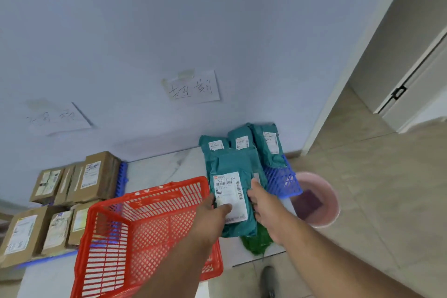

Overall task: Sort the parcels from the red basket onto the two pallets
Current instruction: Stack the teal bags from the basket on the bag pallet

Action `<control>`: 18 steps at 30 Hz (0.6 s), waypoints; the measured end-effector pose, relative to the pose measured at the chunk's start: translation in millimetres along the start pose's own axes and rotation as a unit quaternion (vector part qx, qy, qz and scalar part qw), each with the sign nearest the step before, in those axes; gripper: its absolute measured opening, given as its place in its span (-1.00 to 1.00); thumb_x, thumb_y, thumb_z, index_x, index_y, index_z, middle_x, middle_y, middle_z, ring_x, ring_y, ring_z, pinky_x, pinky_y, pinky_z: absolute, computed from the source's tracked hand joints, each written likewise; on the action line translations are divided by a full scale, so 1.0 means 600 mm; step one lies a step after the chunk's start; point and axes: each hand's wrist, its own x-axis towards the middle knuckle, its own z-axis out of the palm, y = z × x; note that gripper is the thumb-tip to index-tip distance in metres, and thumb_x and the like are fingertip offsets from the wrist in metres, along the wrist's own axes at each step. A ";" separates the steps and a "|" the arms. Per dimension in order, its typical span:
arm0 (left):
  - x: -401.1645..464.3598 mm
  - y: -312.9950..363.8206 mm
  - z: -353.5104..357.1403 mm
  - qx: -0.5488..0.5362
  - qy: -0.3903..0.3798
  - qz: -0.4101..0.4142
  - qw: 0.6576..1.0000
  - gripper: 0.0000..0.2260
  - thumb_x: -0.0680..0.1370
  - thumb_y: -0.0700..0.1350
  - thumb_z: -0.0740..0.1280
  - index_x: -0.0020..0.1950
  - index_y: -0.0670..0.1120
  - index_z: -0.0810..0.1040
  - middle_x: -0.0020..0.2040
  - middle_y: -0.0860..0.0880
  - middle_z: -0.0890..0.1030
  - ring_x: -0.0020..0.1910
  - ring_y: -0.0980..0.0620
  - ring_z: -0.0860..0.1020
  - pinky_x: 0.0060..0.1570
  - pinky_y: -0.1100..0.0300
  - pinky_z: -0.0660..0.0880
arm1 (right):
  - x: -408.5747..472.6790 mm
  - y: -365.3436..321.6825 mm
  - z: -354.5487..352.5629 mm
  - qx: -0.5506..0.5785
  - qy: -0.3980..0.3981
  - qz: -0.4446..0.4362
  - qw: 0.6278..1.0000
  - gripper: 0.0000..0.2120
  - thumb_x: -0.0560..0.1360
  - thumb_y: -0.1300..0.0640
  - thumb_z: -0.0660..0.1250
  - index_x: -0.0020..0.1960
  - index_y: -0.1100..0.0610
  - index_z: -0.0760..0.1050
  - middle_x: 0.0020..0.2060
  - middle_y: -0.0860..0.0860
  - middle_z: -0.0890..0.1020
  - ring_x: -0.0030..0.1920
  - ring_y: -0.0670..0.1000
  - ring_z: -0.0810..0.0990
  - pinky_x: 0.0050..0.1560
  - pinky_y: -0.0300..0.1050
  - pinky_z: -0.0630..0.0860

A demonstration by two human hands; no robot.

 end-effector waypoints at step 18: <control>0.091 0.017 0.230 0.062 -0.080 -0.019 0.995 -0.69 0.64 -0.26 0.34 0.38 -0.05 0.53 0.06 0.11 0.67 -0.03 0.19 0.65 -0.25 0.44 0.55 | 0.072 -0.004 -0.251 0.023 0.074 0.014 0.997 -0.49 0.75 -0.21 0.10 0.19 0.09 0.71 -0.11 0.02 0.83 -0.20 -0.03 0.81 -0.30 -0.19 0.63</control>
